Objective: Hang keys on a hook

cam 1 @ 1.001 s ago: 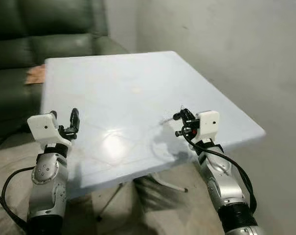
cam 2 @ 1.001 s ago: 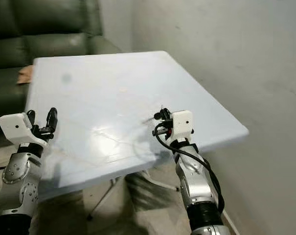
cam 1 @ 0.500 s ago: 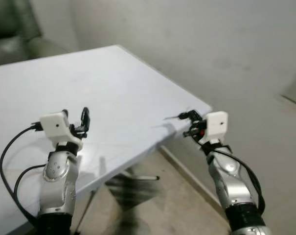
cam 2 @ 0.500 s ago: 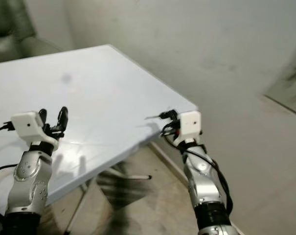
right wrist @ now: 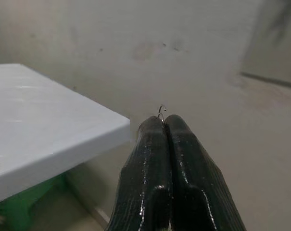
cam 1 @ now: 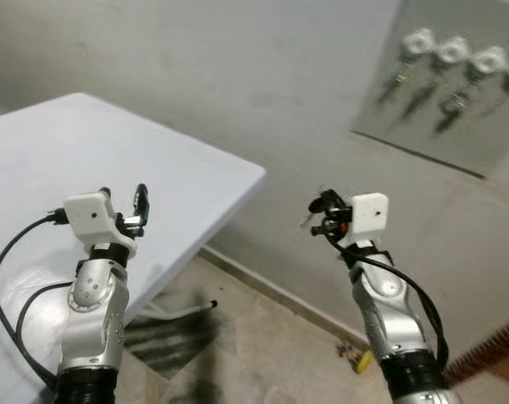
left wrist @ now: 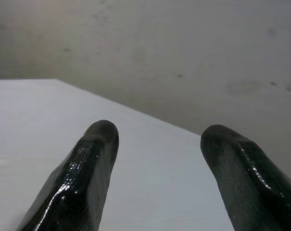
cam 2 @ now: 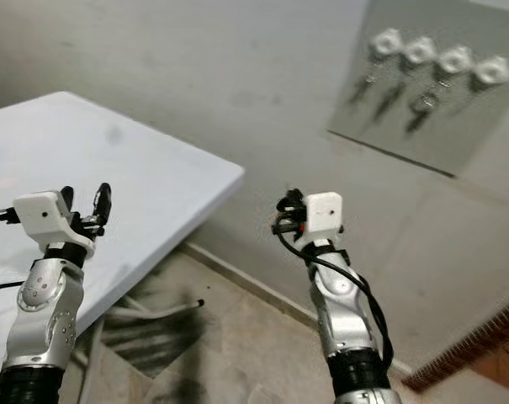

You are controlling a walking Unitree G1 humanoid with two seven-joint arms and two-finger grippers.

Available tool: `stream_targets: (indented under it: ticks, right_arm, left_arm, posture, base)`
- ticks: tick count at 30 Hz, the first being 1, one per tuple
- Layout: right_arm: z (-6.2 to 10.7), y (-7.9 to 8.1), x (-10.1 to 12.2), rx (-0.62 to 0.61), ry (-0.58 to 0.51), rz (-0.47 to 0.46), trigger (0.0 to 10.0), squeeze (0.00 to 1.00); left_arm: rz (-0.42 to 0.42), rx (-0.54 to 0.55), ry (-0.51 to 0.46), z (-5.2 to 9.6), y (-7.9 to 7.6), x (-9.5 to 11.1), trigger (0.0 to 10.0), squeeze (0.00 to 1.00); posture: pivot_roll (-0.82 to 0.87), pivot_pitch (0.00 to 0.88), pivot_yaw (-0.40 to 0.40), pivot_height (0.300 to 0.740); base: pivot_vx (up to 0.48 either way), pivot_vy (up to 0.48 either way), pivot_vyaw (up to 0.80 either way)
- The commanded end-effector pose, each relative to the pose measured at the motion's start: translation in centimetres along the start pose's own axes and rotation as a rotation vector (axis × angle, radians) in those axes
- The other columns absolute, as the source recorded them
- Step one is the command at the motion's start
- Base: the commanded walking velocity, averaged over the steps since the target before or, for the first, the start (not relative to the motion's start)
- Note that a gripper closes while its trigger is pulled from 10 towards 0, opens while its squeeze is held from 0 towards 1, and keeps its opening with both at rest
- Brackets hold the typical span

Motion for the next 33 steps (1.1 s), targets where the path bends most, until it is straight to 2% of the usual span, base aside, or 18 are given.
stream_targets:
  ticks: [1,12,19,24,27,33]
  right_arm:
    - [0.0,-1.0,0.4,-0.022,-0.011,0.016,10.0,0.0]
    - [0.1,-1.0,0.3,-0.026,-0.007,0.017,10.0,0.0]
    - [0.1,-1.0,0.3,-0.027,-0.006,0.019,10.0,0.0]
    - [0.1,-1.0,0.3,-0.027,-0.006,0.019,10.0,0.0]
    - [0.2,-1.0,0.2,-0.024,-0.001,0.022,10.0,0.0]
    - [0.4,-1.3,-0.2,-0.052,0.015,0.004,10.0,0.0]
  left_arm:
    - [0.002,-0.01,0.009,-0.1,-0.6,-0.2,10.0,0.0]
    - [0.004,-0.008,0.016,-0.1,-0.5,-0.3,10.0,0.0]
    - [0.051,-0.014,0.025,-0.1,-0.9,-0.6,10.0,0.0]
    - [0.054,-0.014,0.026,-0.1,-0.9,-0.6,10.0,0.0]
    - [0.021,-0.033,0.041,-0.2,-1.9,-0.9,10.0,0.0]
    - [0.013,-0.046,0.074,0.5,-2.3,-1.7,10.0,0.0]
  posture:
    - [-0.1,0.0,-0.017,0.74]
    - [-0.1,0.0,-0.018,0.74]
    - [-0.1,0.0,-0.017,0.74]
    - [-0.1,0.0,-0.017,0.74]
    - [-0.11,0.0,-0.018,0.74]
    - [-0.11,0.0,-0.02,0.74]
  base:
    - [0.0,0.0,-0.79]
    - [0.0,0.0,-0.79]
    - [0.0,0.0,-0.79]
    - [0.0,0.0,-0.79]
    - [0.0,0.0,-0.79]
    - [0.0,0.0,-0.79]
Point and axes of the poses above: a point about 5 cm out from each wrist's last joint towards the gripper, its own z axis pointing back from the gripper into the wrist, its own x axis along the axis of the wrist's last joint, y = z × x, the point moved 4 cm from there along -z, pointing out of the wrist towards the gripper, and after that the axes turned 12 degrees about z, right-handed, at the moved point
